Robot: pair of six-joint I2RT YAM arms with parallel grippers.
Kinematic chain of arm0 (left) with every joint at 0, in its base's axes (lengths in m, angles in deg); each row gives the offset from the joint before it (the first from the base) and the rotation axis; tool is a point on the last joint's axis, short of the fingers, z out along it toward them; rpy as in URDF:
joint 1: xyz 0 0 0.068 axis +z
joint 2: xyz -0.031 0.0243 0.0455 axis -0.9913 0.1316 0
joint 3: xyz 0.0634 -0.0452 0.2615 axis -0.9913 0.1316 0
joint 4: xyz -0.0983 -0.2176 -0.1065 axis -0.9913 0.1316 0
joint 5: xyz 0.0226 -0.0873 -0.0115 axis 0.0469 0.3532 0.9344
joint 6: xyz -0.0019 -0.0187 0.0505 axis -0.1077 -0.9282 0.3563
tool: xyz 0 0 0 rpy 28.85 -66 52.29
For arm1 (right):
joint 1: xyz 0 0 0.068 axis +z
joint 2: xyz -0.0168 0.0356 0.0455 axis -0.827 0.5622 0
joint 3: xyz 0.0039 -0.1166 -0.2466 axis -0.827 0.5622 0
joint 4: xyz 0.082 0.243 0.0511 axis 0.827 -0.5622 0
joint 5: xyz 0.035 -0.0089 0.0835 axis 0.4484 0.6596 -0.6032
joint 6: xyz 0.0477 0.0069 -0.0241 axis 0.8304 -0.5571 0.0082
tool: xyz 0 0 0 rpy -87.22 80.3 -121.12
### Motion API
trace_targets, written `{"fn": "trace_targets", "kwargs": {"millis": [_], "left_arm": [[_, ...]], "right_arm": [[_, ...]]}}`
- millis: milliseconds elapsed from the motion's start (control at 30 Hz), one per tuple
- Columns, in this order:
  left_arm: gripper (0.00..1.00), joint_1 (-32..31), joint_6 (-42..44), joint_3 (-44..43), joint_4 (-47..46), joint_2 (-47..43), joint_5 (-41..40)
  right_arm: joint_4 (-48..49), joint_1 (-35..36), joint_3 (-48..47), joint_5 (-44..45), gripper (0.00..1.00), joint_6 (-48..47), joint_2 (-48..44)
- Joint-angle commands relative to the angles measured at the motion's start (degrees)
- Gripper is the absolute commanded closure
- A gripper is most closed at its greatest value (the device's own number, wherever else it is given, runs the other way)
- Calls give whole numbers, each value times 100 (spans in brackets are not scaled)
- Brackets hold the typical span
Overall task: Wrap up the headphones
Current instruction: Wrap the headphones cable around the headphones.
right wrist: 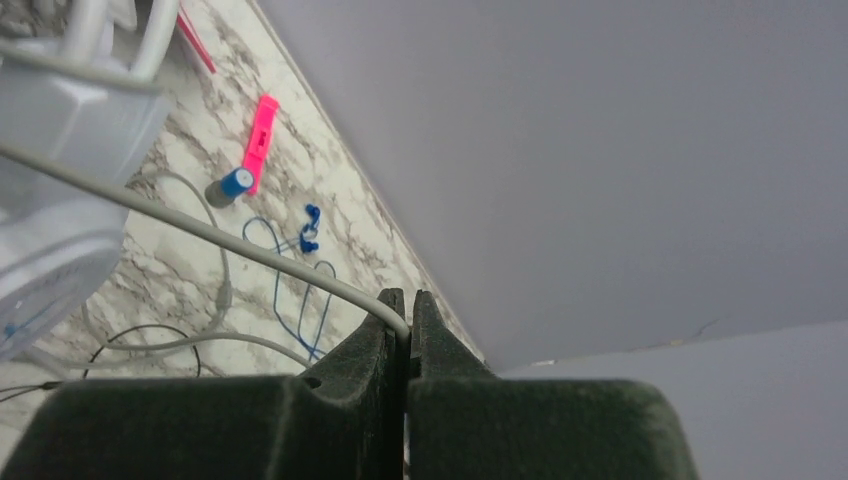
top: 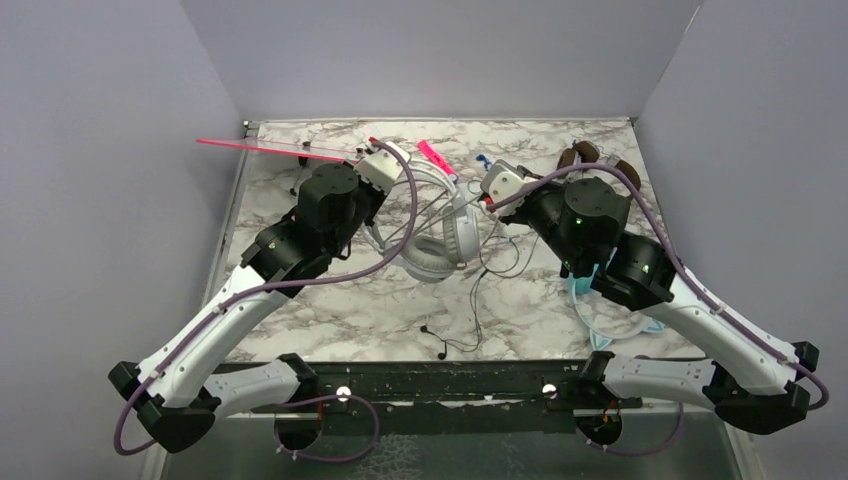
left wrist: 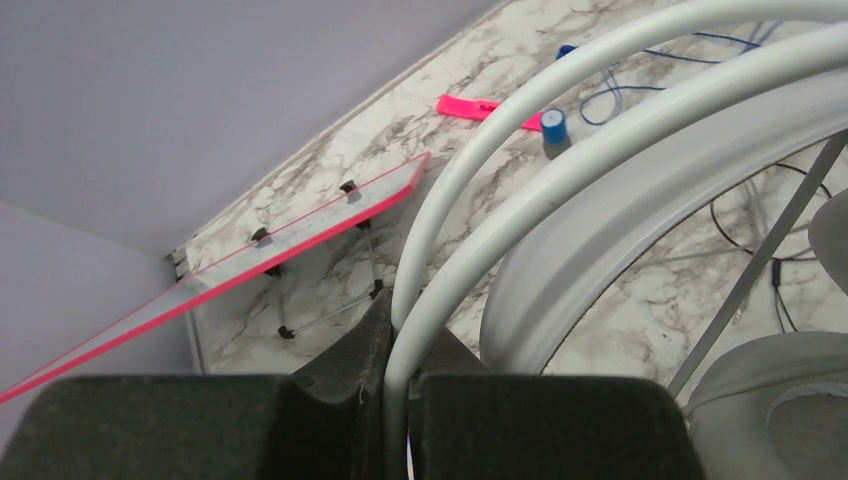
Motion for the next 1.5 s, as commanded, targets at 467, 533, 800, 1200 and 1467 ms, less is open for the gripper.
{"fn": "trace_targets", "kwargs": {"millis": [467, 533, 800, 1200, 1467], "left_arm": [[100, -107, -158, -16, 382, -982, 1833], [100, -107, -247, -128, 358, -1035, 1699], [100, -114, -447, -439, 490, -1033, 1604], [100, -112, -2013, -708, -568, -972, 3916], [100, -113, -3589, -538, -2421, -764, 3871]], "right_arm": [[547, -1762, -610, -3556, 99, 1458, 495], [707, -2069, -421, -4019, 99, 1807, 467], [1379, -3307, 107, -5997, 99, 3176, 400], [2007, -3364, -82, -7755, 97, 3832, 1447], [5049, -3358, 1098, -8849, 89, 7204, 2000]]}}
